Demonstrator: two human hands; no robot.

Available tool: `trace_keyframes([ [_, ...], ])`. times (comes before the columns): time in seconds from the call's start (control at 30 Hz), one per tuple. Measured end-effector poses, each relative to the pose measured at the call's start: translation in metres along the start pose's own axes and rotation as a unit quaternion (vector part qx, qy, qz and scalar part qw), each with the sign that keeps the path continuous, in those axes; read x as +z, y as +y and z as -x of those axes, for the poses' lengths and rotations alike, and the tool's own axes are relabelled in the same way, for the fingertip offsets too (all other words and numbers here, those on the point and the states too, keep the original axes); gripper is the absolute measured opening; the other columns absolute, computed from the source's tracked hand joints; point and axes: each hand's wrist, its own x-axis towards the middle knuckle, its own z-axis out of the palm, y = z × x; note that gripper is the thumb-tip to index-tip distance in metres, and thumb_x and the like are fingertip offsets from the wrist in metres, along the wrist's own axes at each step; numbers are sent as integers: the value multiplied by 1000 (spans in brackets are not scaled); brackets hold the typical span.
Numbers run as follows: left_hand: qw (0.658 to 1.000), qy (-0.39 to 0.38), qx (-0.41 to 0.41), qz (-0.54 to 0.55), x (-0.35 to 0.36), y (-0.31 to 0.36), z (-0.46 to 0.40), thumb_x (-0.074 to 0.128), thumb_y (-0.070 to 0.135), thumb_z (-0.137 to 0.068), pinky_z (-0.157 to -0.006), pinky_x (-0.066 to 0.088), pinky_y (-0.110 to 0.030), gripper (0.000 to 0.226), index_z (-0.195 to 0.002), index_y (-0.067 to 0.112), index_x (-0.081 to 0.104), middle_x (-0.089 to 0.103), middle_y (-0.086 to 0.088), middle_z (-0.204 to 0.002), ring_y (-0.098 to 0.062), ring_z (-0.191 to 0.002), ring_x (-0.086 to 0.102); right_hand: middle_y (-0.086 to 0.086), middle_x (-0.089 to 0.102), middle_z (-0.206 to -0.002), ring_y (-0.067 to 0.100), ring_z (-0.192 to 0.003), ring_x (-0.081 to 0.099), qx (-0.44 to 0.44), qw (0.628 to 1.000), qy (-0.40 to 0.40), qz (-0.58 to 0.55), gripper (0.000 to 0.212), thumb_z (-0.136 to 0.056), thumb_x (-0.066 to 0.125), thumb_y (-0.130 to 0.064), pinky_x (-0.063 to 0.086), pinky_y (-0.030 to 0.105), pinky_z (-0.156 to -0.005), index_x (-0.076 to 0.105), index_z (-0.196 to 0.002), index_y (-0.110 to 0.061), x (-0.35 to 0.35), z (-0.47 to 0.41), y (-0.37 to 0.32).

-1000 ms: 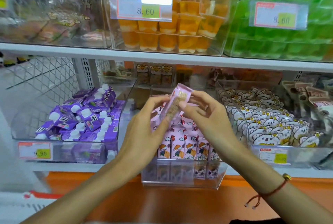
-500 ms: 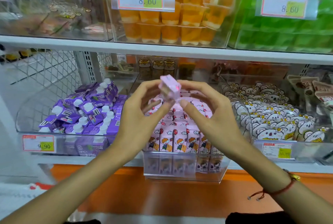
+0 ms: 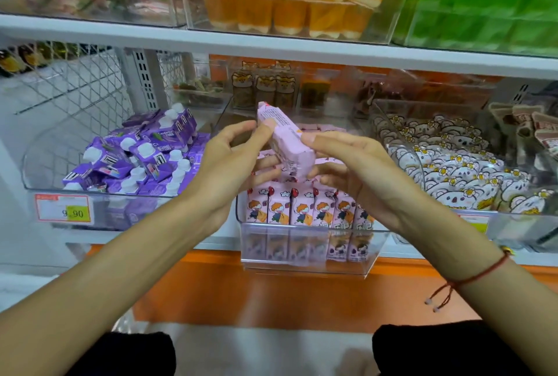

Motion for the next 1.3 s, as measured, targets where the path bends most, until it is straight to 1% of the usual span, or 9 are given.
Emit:
trace_keyframes([
  [0.1,1000,-10,9,0,-1,0,-1,62,30,-91,-60,56,-18,38,-126,17,55,73,-3,-106,-10,-82,73,4,74,-96,13,-73,65,-3,1000,6,7,26,-81,71,-27,51,15,-59,72,-104,-15,0,0,1],
  [0.23,998,-45,38,-10,-2,-2,-1,54,22,-97,-79,58,-23,35,-131,17,51,71,-2,-112,-13,-100,69,4,71,-109,16,-97,68,-35,997,8,73,32,-86,68,-21,55,27,-86,64,-118,-20,1,1,4],
  [0.43,988,-45,111,-94,-8,-1,-7,56,14,-94,-88,55,-24,20,-113,16,61,69,5,-105,-8,-106,64,-7,63,-108,3,-96,57,-223,935,78,263,31,-85,70,-7,49,13,-66,65,-110,-24,3,4,6],
  [0.6,985,-57,144,-80,-8,-2,-3,63,24,-89,-80,56,-24,22,-110,17,61,71,5,-100,-10,-100,67,-6,63,-108,8,-99,59,-247,925,87,277,33,-82,72,-5,53,23,-71,65,-108,-25,0,1,9],
  [0.73,974,0,207,-97,-11,2,-8,57,18,-94,-92,54,-35,24,-118,15,58,70,0,-105,-11,-100,67,-13,61,-113,1,-105,56,-268,905,69,324,42,-83,72,-12,46,21,-88,60,-119,-29,-1,-4,13],
  [0.83,955,60,275,-98,-19,7,-14,54,13,-95,-95,52,-32,23,-118,14,54,66,8,-104,-5,-98,65,-18,52,-127,-2,-115,46,-254,881,79,391,50,-87,66,-21,35,9,-92,47,-132,-31,-1,-18,19],
  [1.0,934,110,324,-100,-26,8,-21,55,5,-94,-82,49,-13,30,-123,10,51,62,10,-106,2,-95,62,2,57,-127,18,-116,52,-141,866,29,479,37,-94,54,-17,44,34,-97,50,-131,-18,-1,-69,27],
  [1.13,936,105,323,-98,-27,6,-23,58,5,-92,-79,46,-6,34,-124,13,53,63,3,-112,-6,-102,62,12,61,-122,26,-100,56,-118,825,-26,553,34,-96,45,-12,47,32,-82,55,-128,-13,12,-111,37],
  [1.3,937,101,318,-103,-32,3,-27,60,6,-91,-78,45,-5,32,-118,23,54,64,10,-108,2,-97,61,15,43,-143,35,-129,36,-54,706,-57,704,43,-101,30,-31,33,44,-107,49,-134,-11,20,-146,46],
])
